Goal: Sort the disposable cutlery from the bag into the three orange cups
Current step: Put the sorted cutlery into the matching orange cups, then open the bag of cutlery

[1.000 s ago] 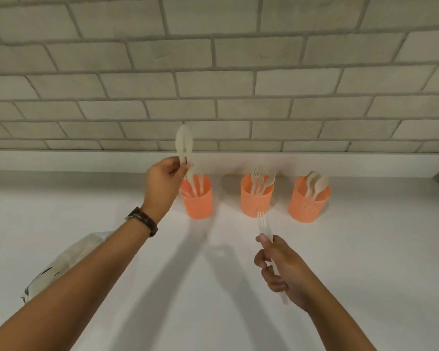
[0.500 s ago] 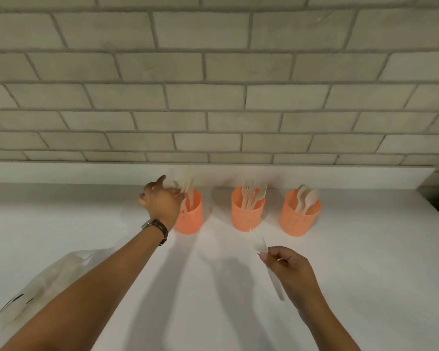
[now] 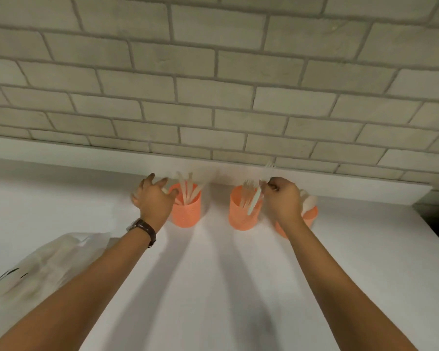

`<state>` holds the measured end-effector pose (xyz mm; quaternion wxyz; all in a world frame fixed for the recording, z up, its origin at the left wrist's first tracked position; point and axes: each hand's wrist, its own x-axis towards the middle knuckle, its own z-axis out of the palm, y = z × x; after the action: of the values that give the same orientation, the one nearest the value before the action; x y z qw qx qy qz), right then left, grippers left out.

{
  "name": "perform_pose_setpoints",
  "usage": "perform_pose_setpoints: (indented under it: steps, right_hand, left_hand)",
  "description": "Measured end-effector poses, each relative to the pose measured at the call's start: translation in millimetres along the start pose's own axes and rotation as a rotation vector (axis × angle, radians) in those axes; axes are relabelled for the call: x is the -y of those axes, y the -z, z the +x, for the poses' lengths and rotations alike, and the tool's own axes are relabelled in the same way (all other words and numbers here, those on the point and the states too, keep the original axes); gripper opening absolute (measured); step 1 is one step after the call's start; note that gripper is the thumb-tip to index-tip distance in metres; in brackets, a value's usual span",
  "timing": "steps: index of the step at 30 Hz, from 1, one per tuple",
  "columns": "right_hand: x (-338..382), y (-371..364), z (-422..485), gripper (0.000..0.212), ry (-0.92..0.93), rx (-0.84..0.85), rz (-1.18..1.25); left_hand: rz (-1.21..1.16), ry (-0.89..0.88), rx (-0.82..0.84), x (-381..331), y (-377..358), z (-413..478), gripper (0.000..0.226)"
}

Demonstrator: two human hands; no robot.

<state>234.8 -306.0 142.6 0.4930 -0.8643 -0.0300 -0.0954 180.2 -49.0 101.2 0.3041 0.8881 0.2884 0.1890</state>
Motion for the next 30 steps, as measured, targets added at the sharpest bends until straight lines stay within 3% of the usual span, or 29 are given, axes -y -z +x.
perform_pose_setpoints:
  steps: [4, 7, 11, 15, 21, 26, 30]
  right_hand:
    - [-13, -32, 31, 0.022, -0.036, 0.065, -0.018]
    - [-31, -46, 32, 0.021, -0.111, 0.13, -0.085]
    - [-33, -43, -10, 0.021, 0.012, 0.07, -0.09]
    - [-29, -49, -82, 0.018, 0.067, 0.305, 0.08]
    - [-34, -80, -169, 0.015, -0.049, 0.619, 0.11]
    - [-22, -119, -211, 0.021, -0.194, 0.588, 0.125]
    - [-1, -147, -237, 0.022, -0.286, 0.46, 0.166]
  left_hand:
    - [-0.389, -0.028, 0.068, 3, 28, -44, 0.021]
    - [-0.462, -0.041, 0.155, 3, 49, -88, 0.013]
    - [-0.49, -0.011, 0.18, 21, 71, -132, 0.024]
    - [-0.366, 0.029, 0.085, 60, 91, -157, 0.019]
    - [-0.034, 0.079, 0.048, 153, 117, -148, 0.019]
    - [0.067, -0.069, 0.267, 217, 121, -144, 0.026]
    - [0.184, -0.399, 0.194, 258, 120, -138, 0.05]
